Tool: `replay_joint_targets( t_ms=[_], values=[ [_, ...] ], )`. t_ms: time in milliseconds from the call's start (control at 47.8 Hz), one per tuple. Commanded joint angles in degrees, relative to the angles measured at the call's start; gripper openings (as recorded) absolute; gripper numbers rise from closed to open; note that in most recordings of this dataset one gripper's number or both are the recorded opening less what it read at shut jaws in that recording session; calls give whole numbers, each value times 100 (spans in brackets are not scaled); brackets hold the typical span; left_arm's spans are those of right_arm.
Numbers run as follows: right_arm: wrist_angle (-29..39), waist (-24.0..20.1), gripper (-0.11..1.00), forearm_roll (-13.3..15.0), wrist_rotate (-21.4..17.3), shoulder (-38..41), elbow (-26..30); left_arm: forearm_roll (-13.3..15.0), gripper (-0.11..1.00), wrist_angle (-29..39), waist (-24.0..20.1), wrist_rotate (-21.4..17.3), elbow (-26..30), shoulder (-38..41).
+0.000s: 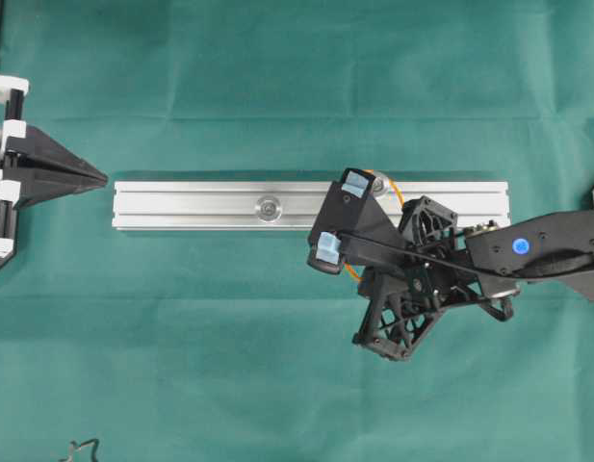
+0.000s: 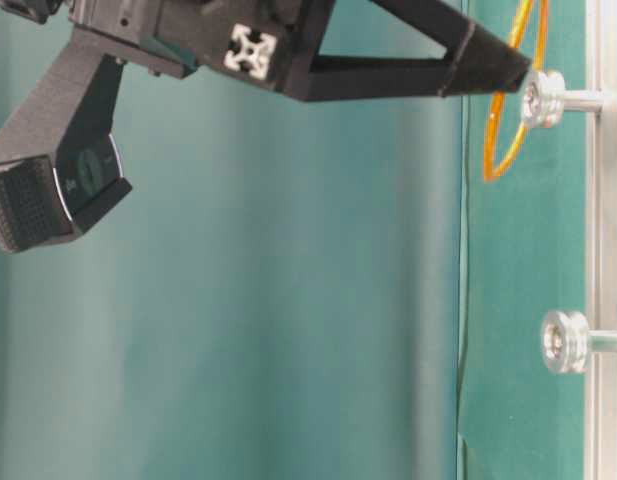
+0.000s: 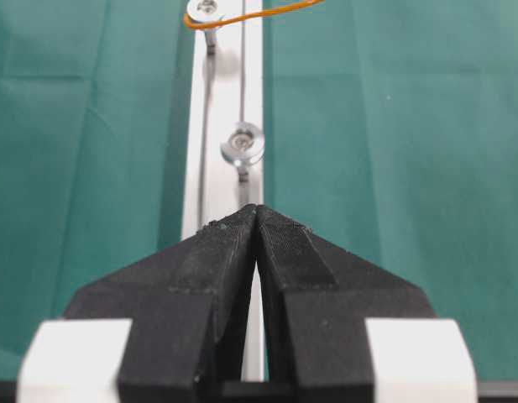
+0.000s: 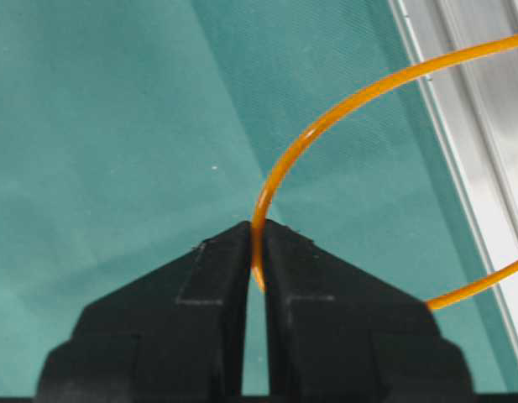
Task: Hook the rubber onto the shaft.
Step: 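Lower the band so its loop drops over the right post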
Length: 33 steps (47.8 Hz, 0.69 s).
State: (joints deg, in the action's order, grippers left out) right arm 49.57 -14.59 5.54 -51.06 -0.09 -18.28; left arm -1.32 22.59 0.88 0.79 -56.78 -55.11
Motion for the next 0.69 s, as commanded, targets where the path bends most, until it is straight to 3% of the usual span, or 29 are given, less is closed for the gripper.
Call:
replay_joint_targets(
  t_ms=[0, 272, 669],
  values=[
    [-53, -18, 7, -18, -9, -79, 149, -9, 0, -26, 18, 0, 176, 44],
    [-149, -9, 7, -18, -26, -9, 255, -9, 0, -35, 18, 0, 176, 35],
    [-149, 167, 7, 9, -26, 422, 853, -9, 0, -35, 18, 0, 176, 44]
  ],
)
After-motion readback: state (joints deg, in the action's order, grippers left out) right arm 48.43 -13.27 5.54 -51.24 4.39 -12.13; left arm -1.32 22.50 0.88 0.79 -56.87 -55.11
